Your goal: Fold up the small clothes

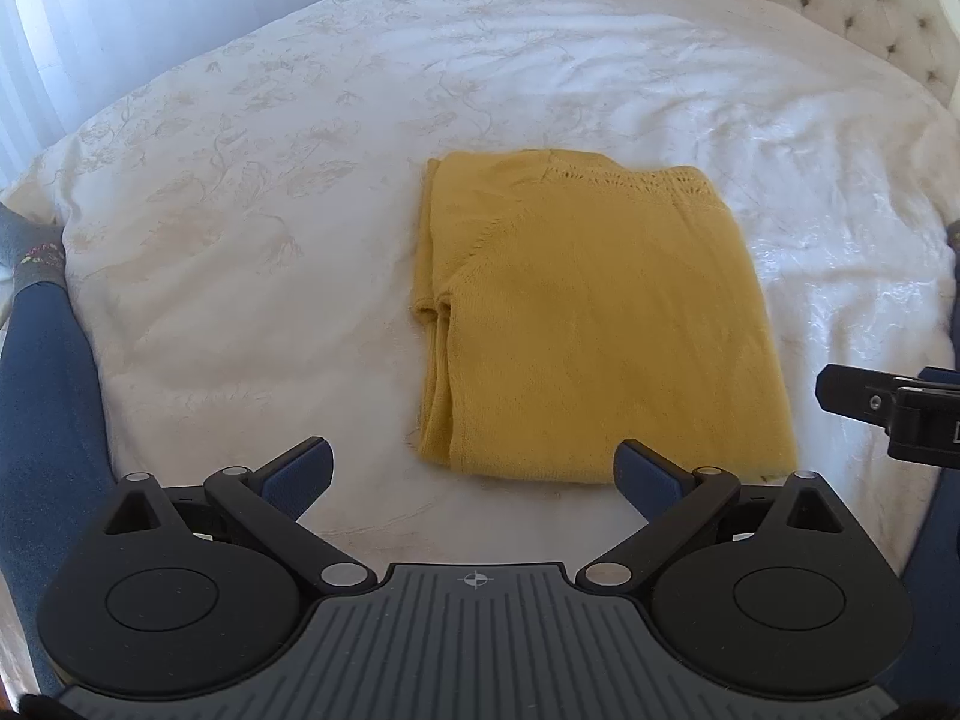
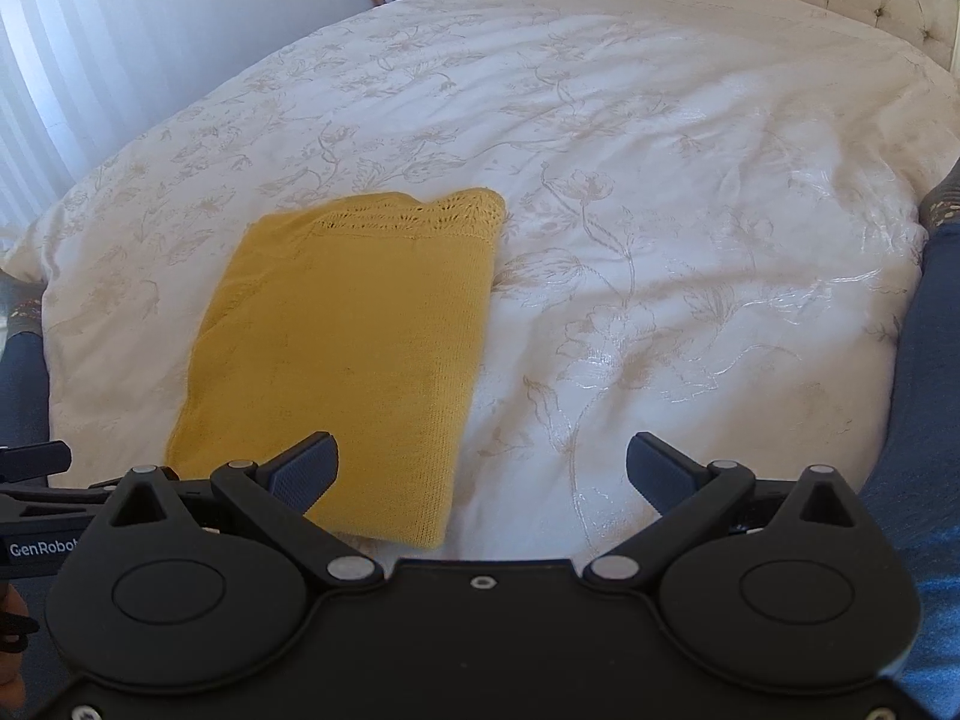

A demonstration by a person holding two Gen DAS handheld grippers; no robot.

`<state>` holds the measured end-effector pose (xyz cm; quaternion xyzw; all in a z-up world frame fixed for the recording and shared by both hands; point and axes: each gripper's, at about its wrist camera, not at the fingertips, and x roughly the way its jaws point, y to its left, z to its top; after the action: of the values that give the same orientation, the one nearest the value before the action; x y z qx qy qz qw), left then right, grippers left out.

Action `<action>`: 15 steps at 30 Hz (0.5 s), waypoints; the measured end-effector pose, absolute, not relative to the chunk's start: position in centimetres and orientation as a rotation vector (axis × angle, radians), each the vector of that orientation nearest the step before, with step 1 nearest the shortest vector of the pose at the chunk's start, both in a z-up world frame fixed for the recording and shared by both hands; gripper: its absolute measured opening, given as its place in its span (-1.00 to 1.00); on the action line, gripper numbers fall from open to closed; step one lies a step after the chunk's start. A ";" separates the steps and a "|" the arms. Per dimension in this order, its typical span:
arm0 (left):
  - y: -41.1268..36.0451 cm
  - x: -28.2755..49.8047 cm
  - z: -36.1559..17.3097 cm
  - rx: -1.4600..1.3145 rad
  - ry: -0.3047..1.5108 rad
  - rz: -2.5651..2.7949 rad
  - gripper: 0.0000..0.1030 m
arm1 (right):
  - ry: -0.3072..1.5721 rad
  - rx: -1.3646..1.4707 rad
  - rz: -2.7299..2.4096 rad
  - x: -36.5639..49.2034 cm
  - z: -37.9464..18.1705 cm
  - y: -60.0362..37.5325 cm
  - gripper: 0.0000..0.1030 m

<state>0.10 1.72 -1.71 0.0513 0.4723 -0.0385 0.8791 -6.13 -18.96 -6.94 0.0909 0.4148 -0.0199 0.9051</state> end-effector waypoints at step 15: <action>1.7 0.0 -2.2 0.080 1.024 -0.102 0.96 | 0.898 0.230 -0.039 -6.5 -7.5 -18.9 0.98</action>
<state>-0.01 1.75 -2.19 0.0382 0.4896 -0.0490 0.8697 -6.49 -18.91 -7.53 0.1108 0.4331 -0.0190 0.8943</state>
